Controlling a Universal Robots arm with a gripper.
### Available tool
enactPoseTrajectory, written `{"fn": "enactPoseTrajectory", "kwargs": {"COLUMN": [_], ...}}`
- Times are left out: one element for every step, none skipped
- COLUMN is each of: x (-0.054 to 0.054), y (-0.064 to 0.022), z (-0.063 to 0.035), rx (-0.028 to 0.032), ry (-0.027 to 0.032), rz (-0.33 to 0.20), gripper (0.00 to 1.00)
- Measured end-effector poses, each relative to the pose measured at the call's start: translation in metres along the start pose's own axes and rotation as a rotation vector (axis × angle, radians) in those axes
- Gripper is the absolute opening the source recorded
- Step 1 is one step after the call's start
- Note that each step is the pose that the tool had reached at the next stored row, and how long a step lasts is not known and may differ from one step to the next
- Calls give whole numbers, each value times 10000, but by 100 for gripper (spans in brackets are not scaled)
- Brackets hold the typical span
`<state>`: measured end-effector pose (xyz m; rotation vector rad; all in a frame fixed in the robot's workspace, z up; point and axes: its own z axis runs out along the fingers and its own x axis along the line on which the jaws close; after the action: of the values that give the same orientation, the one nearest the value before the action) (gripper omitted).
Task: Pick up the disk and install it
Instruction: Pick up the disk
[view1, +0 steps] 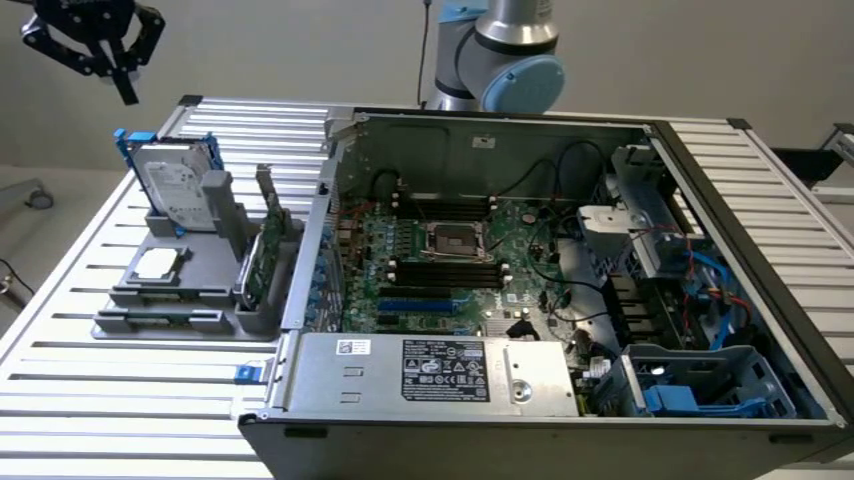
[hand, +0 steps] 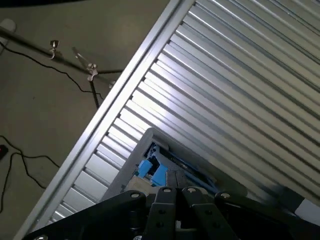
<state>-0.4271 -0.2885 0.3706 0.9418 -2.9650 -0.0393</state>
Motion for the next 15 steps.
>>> {"fn": "enactPoseTrajectory", "kwargs": {"x": [0, 0, 0, 0, 0, 0, 0, 0, 0, 0, 0, -1, -1, -1, -1], "y": [0, 0, 0, 0, 0, 0, 0, 0, -1, 0, -1, -1, -1, -1, -1], "z": [1, 2, 3, 5, 6, 7, 9, 10, 11, 13, 15, 17, 19, 22, 25], "rx": [33, 65, 97, 129, 160, 188, 216, 243, 267, 287, 304, 316, 325, 333, 341], "ry": [14, 26, 39, 52, 65, 77, 88, 101, 112, 124, 134, 144, 152, 160, 167], "rz": [-155, -314, -472, -635, -803, -969, -1140, -1321, -1496, -1673, -1853, -2032, -2211, -2392, -2576], "gripper": [11, 11, 11, 11, 11, 11, 11, 11, 11, 11, 11, 11, 11, 11, 11]}}
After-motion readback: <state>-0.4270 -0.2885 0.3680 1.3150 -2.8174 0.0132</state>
